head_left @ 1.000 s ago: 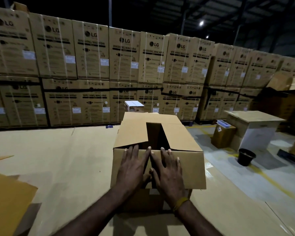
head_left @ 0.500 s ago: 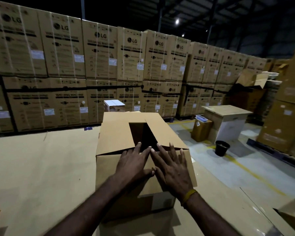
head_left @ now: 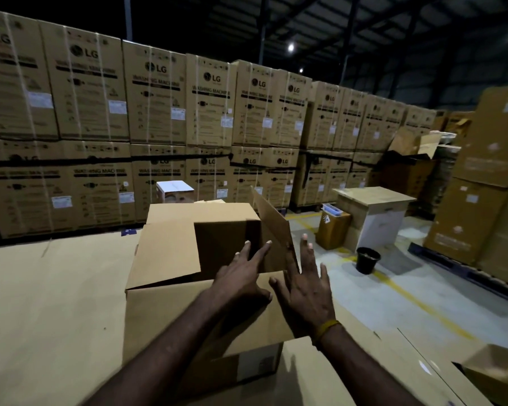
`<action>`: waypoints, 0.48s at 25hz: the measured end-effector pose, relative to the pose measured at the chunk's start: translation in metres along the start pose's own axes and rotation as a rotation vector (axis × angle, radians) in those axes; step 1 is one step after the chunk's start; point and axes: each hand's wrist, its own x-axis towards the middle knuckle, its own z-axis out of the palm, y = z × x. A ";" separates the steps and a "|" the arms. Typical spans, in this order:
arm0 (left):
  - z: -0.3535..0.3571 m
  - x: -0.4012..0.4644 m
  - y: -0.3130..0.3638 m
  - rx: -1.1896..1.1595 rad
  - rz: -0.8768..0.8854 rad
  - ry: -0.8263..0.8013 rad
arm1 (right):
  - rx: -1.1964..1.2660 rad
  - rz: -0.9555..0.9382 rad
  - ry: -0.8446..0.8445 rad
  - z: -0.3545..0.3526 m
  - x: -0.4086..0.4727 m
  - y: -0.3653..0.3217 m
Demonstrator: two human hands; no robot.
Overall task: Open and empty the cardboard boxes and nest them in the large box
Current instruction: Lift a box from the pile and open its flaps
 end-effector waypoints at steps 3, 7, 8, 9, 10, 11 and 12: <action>0.004 0.016 0.013 -0.002 0.041 -0.042 | -0.042 0.030 0.061 -0.003 0.001 0.013; 0.022 0.012 0.017 0.230 0.041 0.116 | -0.065 0.019 -0.050 0.009 0.005 0.031; 0.029 0.005 0.017 0.271 0.047 0.214 | -0.018 0.016 -0.066 0.014 0.005 0.032; 0.037 -0.001 0.017 0.290 0.049 0.309 | 0.057 0.019 -0.079 0.020 0.004 0.032; 0.044 -0.005 0.018 0.294 0.046 0.387 | 0.143 0.036 -0.100 0.024 0.004 0.032; 0.052 -0.009 0.019 0.292 0.042 0.446 | 0.223 0.054 -0.094 0.027 0.003 0.031; 0.059 -0.012 0.019 0.285 0.038 0.490 | 0.284 0.065 -0.066 0.028 0.002 0.030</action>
